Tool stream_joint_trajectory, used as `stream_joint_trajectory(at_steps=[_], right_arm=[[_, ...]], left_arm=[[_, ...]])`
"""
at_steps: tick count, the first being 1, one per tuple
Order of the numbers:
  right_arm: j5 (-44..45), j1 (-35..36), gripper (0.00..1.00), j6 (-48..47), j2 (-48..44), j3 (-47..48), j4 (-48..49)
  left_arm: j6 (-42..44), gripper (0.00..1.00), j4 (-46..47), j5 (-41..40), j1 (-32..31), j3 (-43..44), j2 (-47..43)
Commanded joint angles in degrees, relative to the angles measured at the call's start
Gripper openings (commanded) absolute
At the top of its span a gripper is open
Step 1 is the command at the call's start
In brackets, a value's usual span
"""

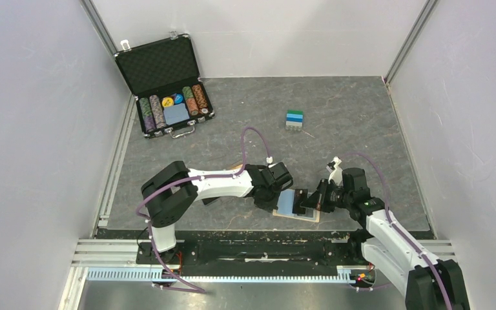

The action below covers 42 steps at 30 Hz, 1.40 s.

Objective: Put the credit cards into the card holder
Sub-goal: Insert the credit card into the card holder.

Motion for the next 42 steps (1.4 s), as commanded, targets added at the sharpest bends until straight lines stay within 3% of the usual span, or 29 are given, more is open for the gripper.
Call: stream_joint_trajectory(at_steps=[1, 21, 31, 42], right_arm=[[-2.1, -0.4, 0.00, 1.9, 1.4, 0.4, 4.1], [3.1, -1.3, 0.00, 0.0, 9.3, -2.9, 3.7], [0.3, -2.2, 0.00, -3.6, 18.4, 1.4, 4.9], [-1.2, -2.3, 0.00, -7.9, 22.5, 5.4, 4.5]], left_arm=[[1.0, 0.02, -1.1, -1.9, -0.3, 1.1, 1.0], [2.0, 0.02, -2.8, -2.0, -0.6, 3.5, 4.1], [3.6, 0.02, -5.4, -3.2, -0.7, 5.6, 5.9], [4.1, 0.02, -5.7, -3.2, -0.9, 5.5, 7.1]])
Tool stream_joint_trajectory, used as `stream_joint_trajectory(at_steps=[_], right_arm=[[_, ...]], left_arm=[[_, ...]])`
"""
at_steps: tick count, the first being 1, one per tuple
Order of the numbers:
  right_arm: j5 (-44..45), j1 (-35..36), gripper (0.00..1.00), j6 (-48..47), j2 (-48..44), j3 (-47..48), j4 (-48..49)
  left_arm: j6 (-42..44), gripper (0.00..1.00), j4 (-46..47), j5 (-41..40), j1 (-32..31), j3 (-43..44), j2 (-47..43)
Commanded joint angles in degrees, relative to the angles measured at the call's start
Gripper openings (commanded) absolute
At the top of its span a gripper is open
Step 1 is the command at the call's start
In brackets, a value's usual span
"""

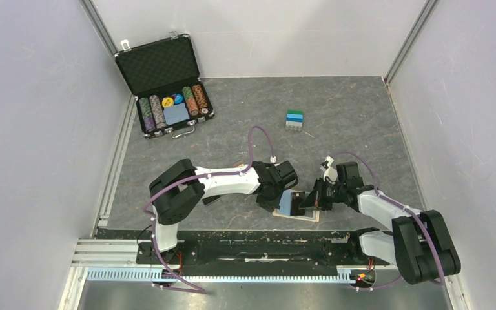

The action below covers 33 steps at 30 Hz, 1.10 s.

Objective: Put the credit cards into the card holder
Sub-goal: Insert the credit card into the card holder.

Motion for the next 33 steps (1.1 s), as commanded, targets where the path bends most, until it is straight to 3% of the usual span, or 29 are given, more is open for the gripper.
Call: stream_joint_trajectory(at_steps=[1, 7, 23, 33], right_arm=[[3.1, 0.0, 0.00, -4.5, 1.8, 2.2, -0.2], [3.4, 0.0, 0.00, -6.2, 3.9, 3.1, 0.1], [1.0, 2.9, 0.00, 2.7, 2.2, -5.4, 15.2], [3.5, 8.4, 0.10, 7.2, 3.9, -5.2, 19.4]], left_arm=[[3.0, 0.02, 0.3, -2.7, -0.7, -0.1, 3.3], [3.1, 0.02, 0.2, -2.5, -0.8, 0.2, 3.8], [1.9, 0.02, 0.3, -2.7, -1.6, 0.2, 3.6], [1.6, 0.02, 0.2, -3.0, -1.7, 0.5, 2.3]])
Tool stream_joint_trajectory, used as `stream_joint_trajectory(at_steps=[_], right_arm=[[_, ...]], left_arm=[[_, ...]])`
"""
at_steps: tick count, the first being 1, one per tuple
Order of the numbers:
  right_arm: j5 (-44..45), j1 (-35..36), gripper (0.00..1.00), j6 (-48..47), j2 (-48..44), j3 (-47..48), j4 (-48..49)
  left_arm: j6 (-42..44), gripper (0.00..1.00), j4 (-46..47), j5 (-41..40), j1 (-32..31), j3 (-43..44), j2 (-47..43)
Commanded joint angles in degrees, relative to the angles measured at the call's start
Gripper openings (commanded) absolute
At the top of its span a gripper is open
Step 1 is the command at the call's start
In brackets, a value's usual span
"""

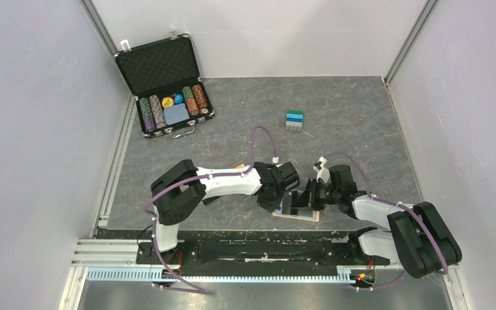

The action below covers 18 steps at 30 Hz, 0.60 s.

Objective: Put the credit cards into the card holder
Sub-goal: Insert the credit card into the card holder.

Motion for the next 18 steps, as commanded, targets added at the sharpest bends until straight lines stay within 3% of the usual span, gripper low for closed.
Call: stream_joint_trajectory(at_steps=[1, 3, 12, 18], right_arm=[[4.1, 2.3, 0.11, 1.1, 0.6, -0.8, 1.5], [6.5, 2.9, 0.14, -0.4, -0.6, 0.2, -1.7], [13.8, 3.8, 0.51, -5.6, -8.2, 5.0, -16.6], [14.7, 4.7, 0.56, -6.0, -9.4, 5.4, -18.4]], left_arm=[[0.2, 0.02, 1.1, -1.9, -0.9, -0.6, 1.4], [-0.2, 0.02, 1.2, -2.2, -0.9, -0.8, -0.1], [-2.7, 0.06, 5.4, 0.2, 0.8, -5.3, -8.2], [-6.8, 0.24, 15.8, 7.9, 4.6, -11.9, -11.2]])
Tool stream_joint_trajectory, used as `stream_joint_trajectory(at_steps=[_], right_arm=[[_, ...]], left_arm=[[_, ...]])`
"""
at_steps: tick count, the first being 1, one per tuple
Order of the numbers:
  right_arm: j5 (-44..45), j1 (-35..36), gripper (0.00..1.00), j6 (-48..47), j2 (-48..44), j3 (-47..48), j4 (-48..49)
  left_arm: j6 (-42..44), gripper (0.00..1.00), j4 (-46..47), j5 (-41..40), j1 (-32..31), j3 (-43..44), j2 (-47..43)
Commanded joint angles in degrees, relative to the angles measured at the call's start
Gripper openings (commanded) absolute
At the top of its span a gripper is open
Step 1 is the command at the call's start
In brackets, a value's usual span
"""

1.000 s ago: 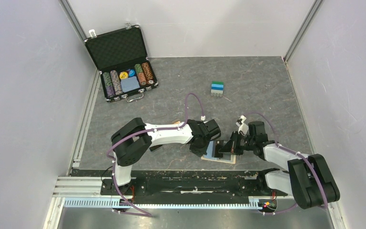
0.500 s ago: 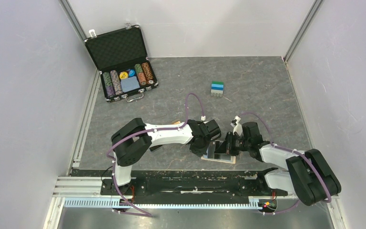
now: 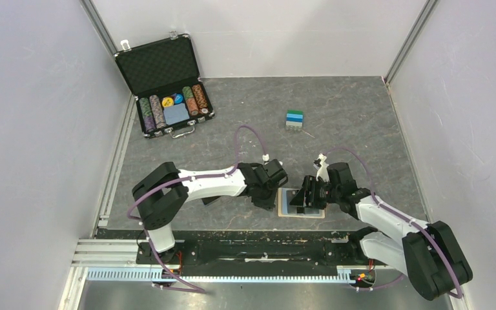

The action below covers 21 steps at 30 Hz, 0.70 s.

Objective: Put the credit cards into the card holder
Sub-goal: Insert the credit card into the card holder.

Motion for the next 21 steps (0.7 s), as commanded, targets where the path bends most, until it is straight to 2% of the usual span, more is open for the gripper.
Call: stream_joint_trajectory(at_steps=[1, 3, 6, 8, 9, 12, 18, 21], right_arm=[[4.3, 0.8, 0.56, -2.7, -0.1, 1.6, -5.4], [5.3, 1.3, 0.55, -3.3, 0.1, 2.2, -6.5], [6.5, 1.8, 0.49, -3.3, 0.1, 2.5, -6.9], [6.4, 2.1, 0.35, -3.2, 0.7, 2.2, -6.1], [6.1, 2.5, 0.33, -3.0, 1.4, 2.1, -5.6], [4.7, 3.5, 0.33, -2.0, 2.7, 1.4, -2.9], [-1.4, 3.9, 0.44, 2.5, 4.0, -2.5, 7.7], [-3.3, 3.9, 0.46, 4.0, 4.4, -3.8, 10.7]], left_arm=[[-6.2, 0.27, 11.6, 6.9, 3.1, -5.3, -4.0], [-8.3, 0.31, 15.8, 9.0, 4.2, -7.7, -4.5], [-10.2, 0.36, 19.6, 9.9, 4.6, -9.5, -3.9], [-11.1, 0.42, 20.6, 9.9, 4.6, -9.8, -2.8], [-11.8, 0.42, 21.9, 10.4, 4.7, -10.3, -2.3], [-13.4, 0.43, 25.1, 11.3, 4.6, -11.0, -0.6], [-14.9, 0.42, 27.8, 12.4, 4.4, -11.1, 0.7], [-14.9, 0.41, 27.9, 12.2, 4.4, -11.2, -0.1]])
